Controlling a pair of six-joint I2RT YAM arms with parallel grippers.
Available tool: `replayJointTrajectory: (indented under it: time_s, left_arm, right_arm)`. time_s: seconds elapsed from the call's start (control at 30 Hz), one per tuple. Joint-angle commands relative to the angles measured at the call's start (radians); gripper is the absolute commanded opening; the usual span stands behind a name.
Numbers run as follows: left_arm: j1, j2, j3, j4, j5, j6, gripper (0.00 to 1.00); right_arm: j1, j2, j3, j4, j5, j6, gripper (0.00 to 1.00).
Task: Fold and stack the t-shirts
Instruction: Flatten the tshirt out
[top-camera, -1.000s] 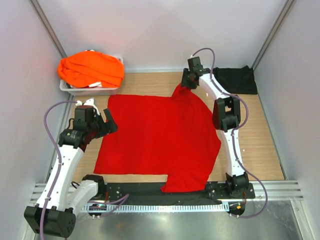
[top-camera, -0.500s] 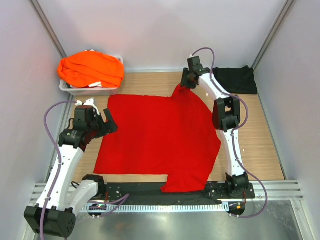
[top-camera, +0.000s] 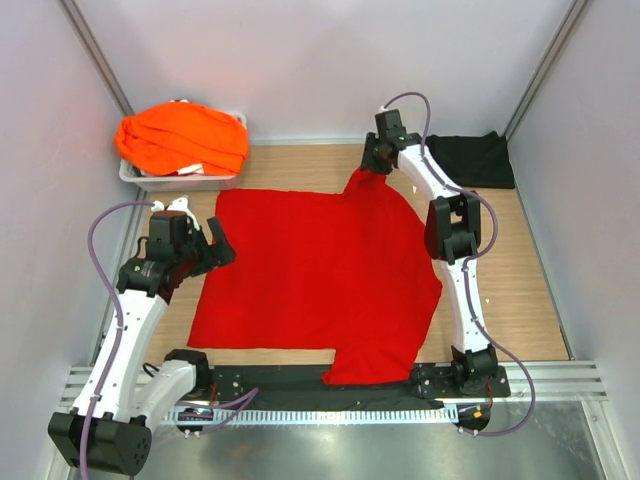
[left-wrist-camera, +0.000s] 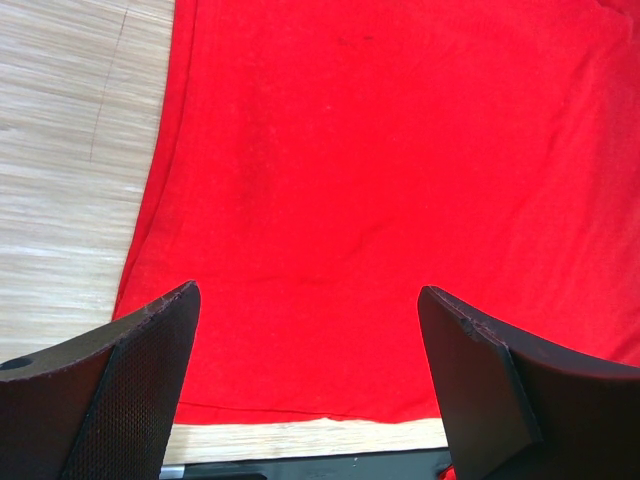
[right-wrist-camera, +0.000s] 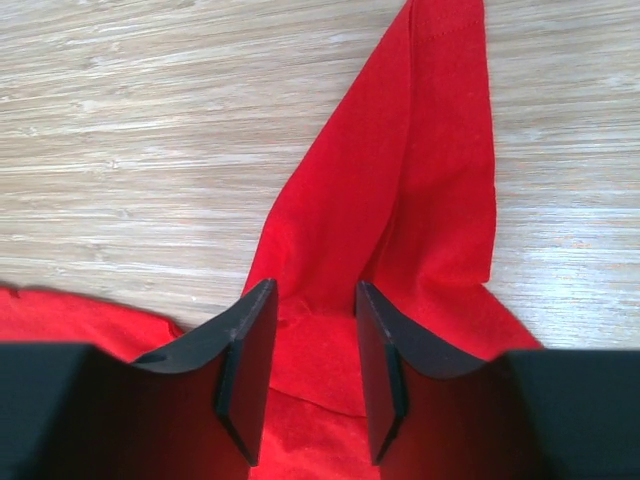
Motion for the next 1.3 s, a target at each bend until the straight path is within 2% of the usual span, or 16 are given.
replayJointTrajectory:
  time_s: [0.0,0.13,0.17,0.27,0.37,0.47,0.53,0.87,1.07,1.2,1.27]
  left_arm:
    - [-0.002,-0.016,0.008,0.04,0.015,-0.003,0.9]
    - [-0.002,-0.016,0.008,0.04,0.015,-0.003,0.9]
    - [-0.002,-0.016,0.007,0.042,0.015,-0.003,0.9]
    - [-0.002,-0.016,0.008,0.042,0.016,-0.003,0.9]
    - [-0.002,-0.016,0.007,0.042,0.018,-0.003,0.9]
    - [-0.002,-0.014,0.007,0.044,0.021,-0.003,0.91]
    - [-0.003,-0.016,0.007,0.044,0.021,-0.003,0.9]
    - [-0.002,-0.008,0.007,0.044,0.027,-0.002,0.9]
    - [-0.002,0.0,0.005,0.042,0.022,-0.002,0.9]
    - [-0.002,0.007,0.007,0.042,0.021,-0.002,0.9]
    - [-0.002,0.01,0.005,0.042,0.018,-0.003,0.9]
  right_arm:
    - [0.007,-0.01,0.007,0.012,-0.024,0.011,0.42]
    - [0.012,0.002,-0.022,0.022,-0.038,0.014,0.29]
    - [0.012,0.004,-0.028,0.026,-0.039,0.014,0.2]
    - [0.017,0.01,-0.028,0.036,-0.048,0.019,0.05]
    - [0.032,0.031,0.013,0.046,-0.062,0.029,0.01]
    - [0.05,0.088,0.143,0.021,-0.059,0.031,0.01]
    - [0.055,0.1,0.169,0.045,-0.064,0.057,0.01]
    - [0.073,0.172,0.159,0.427,-0.153,0.267,0.01]
    - [0.073,0.263,0.185,0.573,-0.15,0.354,0.03]
    - [0.072,0.307,0.189,0.663,-0.156,0.388,0.15]
    - [0.067,0.323,0.193,0.723,-0.156,0.404,0.27]
